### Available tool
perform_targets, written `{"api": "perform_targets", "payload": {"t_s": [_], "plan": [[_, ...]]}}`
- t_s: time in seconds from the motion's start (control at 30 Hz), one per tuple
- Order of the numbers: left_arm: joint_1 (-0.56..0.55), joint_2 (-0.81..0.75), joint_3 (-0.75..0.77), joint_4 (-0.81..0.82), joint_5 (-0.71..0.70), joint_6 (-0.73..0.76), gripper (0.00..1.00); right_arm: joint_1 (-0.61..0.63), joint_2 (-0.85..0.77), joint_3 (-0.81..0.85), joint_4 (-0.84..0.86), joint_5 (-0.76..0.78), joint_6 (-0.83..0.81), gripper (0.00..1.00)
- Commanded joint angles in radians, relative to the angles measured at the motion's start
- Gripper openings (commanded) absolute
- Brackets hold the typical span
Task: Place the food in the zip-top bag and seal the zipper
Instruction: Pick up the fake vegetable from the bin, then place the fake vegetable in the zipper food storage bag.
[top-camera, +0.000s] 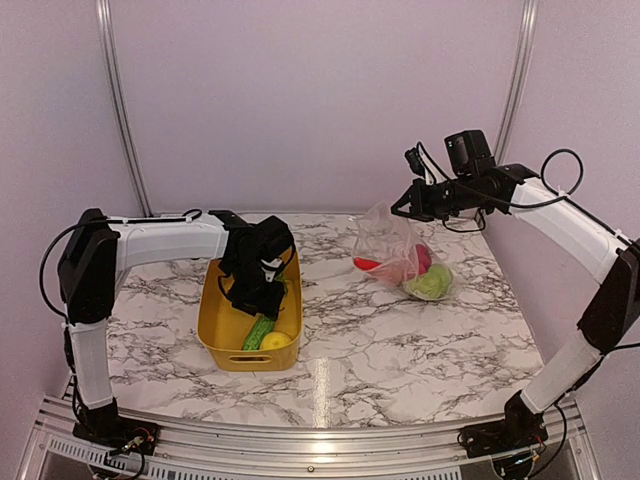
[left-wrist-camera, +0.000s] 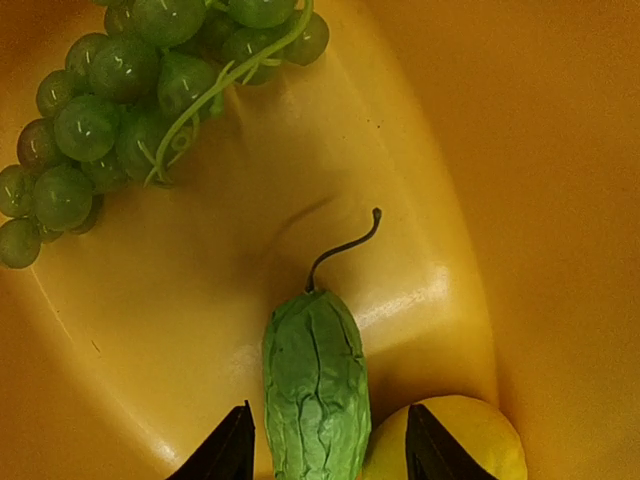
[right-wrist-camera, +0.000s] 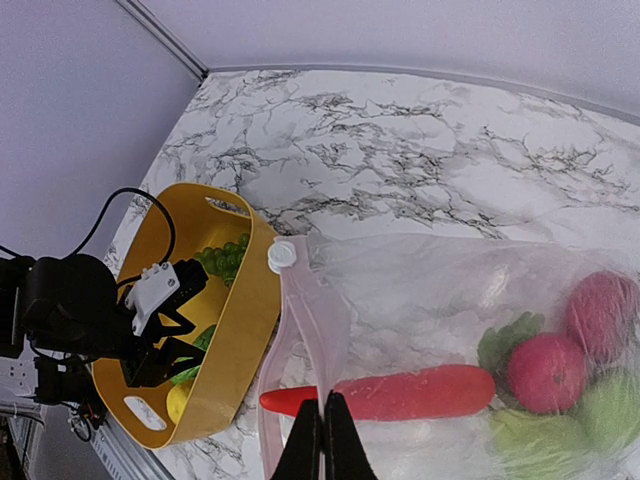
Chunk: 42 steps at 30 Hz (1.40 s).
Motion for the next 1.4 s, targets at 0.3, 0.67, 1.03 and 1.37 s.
{"api": "perform_targets", "payload": {"t_s": [0.3,0.67,1.03,1.37], "plan": [[-0.002,0.105,0.039,-0.012,-0.038,0.002,0.43,0.007,-0.029,-0.009,0.013,-0.011,0.016,0.00],[-0.002,-0.008,0.074,-0.065,-0.053,0.019,0.25,0.008,-0.028,0.012,-0.008,-0.007,0.019,0.00],[0.001,-0.162,0.229,-0.113,-0.116,0.051,0.21,0.008,0.014,0.098,-0.052,-0.021,0.017,0.00],[-0.004,-0.246,0.392,0.165,-0.036,0.093,0.17,0.030,0.044,0.143,-0.074,-0.053,0.037,0.00]]}}
